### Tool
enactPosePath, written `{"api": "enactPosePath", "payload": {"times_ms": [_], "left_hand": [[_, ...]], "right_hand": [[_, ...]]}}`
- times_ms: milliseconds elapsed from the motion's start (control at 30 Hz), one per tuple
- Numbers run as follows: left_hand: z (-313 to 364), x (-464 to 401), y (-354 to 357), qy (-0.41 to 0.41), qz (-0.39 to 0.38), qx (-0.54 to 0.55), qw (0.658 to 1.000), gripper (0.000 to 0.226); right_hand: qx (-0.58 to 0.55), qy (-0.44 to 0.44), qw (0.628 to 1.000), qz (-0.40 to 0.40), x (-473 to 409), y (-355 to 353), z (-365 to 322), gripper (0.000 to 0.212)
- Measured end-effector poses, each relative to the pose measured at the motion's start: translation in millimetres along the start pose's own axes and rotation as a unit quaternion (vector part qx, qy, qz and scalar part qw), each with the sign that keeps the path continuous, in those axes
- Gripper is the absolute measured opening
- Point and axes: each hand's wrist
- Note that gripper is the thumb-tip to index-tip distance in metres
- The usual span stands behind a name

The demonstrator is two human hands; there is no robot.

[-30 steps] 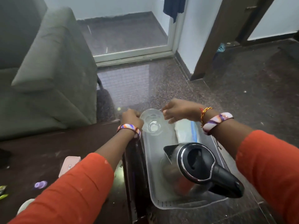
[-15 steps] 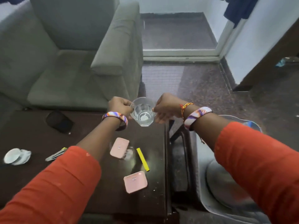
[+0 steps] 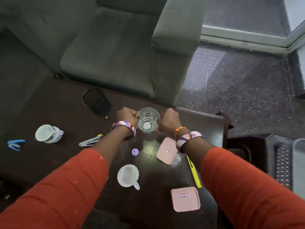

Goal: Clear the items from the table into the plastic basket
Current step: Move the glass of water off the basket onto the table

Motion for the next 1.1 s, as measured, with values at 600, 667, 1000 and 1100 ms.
{"api": "enactPosePath", "payload": {"times_ms": [600, 667, 1000, 1100], "left_hand": [[-27, 23, 5, 0.018, 0.023, -0.059, 0.998, 0.032], [-19, 44, 8, 0.053, 0.059, -0.059, 0.995, 0.035], [55, 204, 75, 0.32, -0.137, -0.151, 0.925, 0.033], [94, 259, 108, 0.378, -0.184, -0.146, 0.896, 0.039]], "right_hand": [[-0.067, 0.043, 0.996, -0.045, 13, 24, 17, 0.026], [-0.074, 0.03, 0.996, -0.045, 33, 10, 17, 0.024], [-0.002, -0.109, 0.988, 0.11, 181, -119, 56, 0.025], [0.001, -0.132, 0.97, 0.206, 226, -176, 82, 0.025]]}}
Point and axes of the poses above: each hand's wrist, its own x-axis away from the middle knuckle, its own y-axis out of the palm, z = x × y, and after that the axes turned 8 degrees about -y, right-handed
